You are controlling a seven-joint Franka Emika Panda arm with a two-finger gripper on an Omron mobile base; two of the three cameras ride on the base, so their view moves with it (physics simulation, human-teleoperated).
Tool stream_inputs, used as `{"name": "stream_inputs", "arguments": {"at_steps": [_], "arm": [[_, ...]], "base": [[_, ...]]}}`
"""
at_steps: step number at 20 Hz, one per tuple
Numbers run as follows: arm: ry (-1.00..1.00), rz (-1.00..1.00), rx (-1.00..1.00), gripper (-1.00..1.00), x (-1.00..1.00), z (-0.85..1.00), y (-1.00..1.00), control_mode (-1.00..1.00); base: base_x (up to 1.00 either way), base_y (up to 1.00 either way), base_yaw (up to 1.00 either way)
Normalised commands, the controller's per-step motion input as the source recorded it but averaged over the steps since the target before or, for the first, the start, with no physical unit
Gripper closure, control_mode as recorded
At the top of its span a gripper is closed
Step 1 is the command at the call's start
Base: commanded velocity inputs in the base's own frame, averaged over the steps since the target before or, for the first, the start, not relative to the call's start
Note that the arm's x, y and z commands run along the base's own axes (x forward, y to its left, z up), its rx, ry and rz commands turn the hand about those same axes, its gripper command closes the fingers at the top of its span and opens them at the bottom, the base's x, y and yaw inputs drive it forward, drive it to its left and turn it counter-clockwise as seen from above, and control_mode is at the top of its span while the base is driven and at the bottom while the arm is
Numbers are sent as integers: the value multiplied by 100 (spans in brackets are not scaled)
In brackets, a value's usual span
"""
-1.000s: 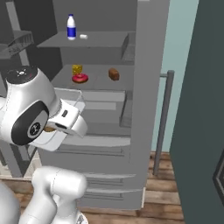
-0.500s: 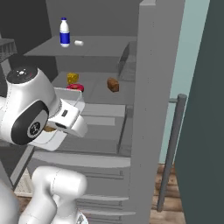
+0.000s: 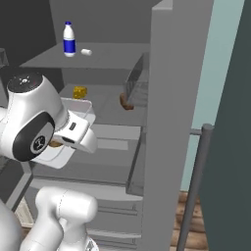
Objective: Place the tupperware on the top shelf of the fridge. Make space for the tupperware among the existing items by rearranging them on the shelves if needed. Close the fridge door when finished.
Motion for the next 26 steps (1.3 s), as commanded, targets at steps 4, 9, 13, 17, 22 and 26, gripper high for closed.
{"name": "stream_inputs", "arguments": {"at_steps": [4,9,13,17,22,26], "arm": [[0,0,0,100,0,0,0,100],[0,0,0,100,0,0,0,100],[-5,1,2,100,24,0,-14,-100],[-8,-1,0,100,9,9,-9,-100],[-16,-10,1,100,9,29,0,-100],[-11,-12,4,100,21,42,0,-100]], "base": [[59,-29,3],[48,-26,1],[11,-6,0],[0,0,0],[0,0,0],[0,0,0]]}}
